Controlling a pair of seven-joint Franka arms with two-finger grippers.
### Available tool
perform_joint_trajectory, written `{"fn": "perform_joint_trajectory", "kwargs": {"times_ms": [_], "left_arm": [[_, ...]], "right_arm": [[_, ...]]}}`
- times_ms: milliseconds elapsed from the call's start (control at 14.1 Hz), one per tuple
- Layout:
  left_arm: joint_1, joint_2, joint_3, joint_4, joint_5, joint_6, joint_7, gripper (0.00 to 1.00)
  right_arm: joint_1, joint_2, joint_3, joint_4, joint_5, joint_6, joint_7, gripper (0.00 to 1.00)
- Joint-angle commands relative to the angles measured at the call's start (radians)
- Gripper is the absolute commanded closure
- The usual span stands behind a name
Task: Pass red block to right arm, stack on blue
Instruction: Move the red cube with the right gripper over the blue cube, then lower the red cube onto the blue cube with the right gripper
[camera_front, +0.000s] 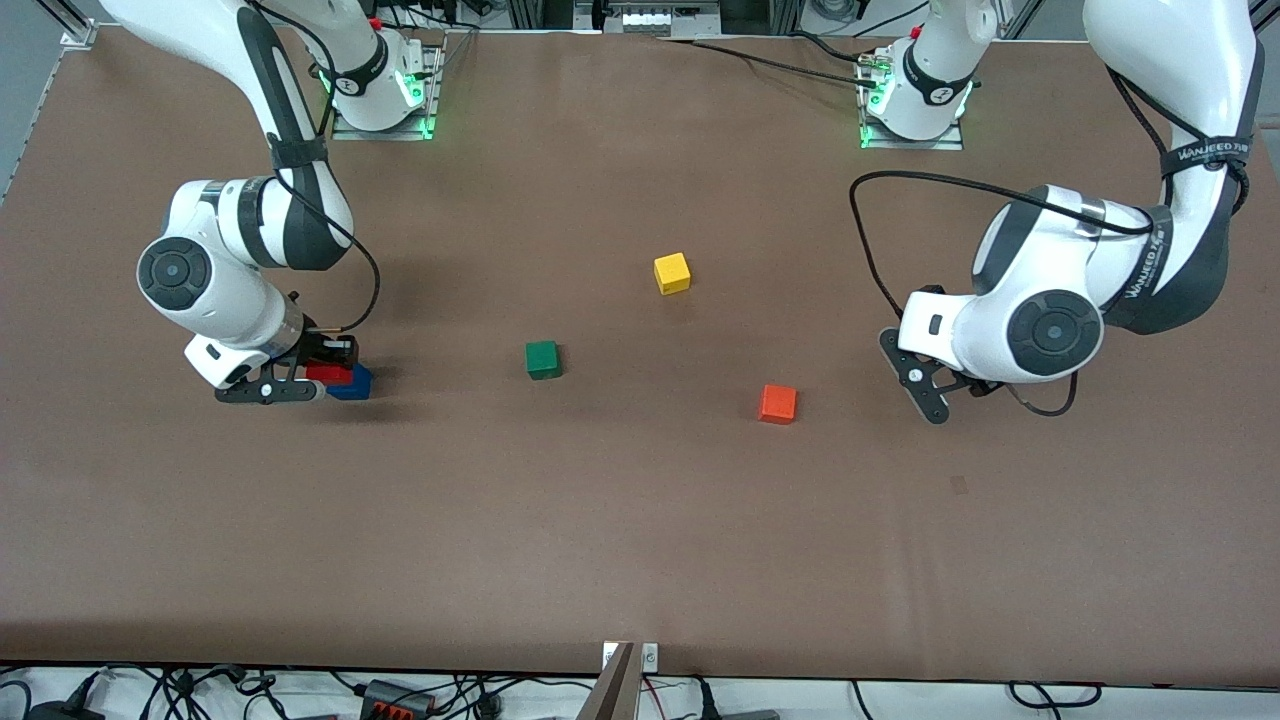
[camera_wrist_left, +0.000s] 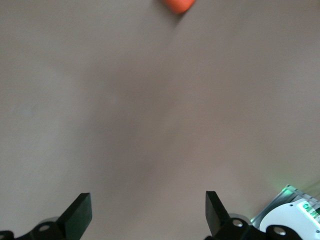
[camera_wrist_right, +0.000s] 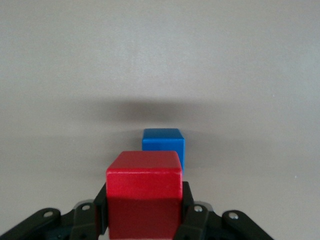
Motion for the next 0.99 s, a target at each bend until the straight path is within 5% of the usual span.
{"fn": "perform_joint_trajectory", "kwargs": {"times_ms": [0, 284, 639, 852, 923], "left_arm": [[-0.037, -0.012, -0.001, 0.076, 0.079, -0.110, -0.163, 0.00], [-0.022, -0.023, 0.004, 0.122, 0.059, -0.158, -0.416, 0.00], [-0.013, -0.019, 0.010, 0.278, -0.003, -0.255, -0.455, 0.00], [-0.022, -0.084, 0.160, 0.277, -0.180, -0.225, -0.461, 0.00], [-0.039, -0.136, 0.236, 0.207, -0.247, -0.190, -0.464, 0.00]], "right_arm": [[-0.022, -0.027, -0.002, -0.035, -0.020, 0.033, 0.033, 1.00], [-0.027, -0.001, -0.002, -0.041, -0.015, 0.074, 0.041, 1.00], [-0.016, 0.034, 0.001, -0.040, -0.018, 0.117, 0.052, 1.00], [-0.016, 0.043, 0.004, -0.038, -0.017, 0.130, 0.050, 1.00], [-0.019, 0.043, 0.004, -0.036, -0.017, 0.130, 0.049, 1.00]]}}
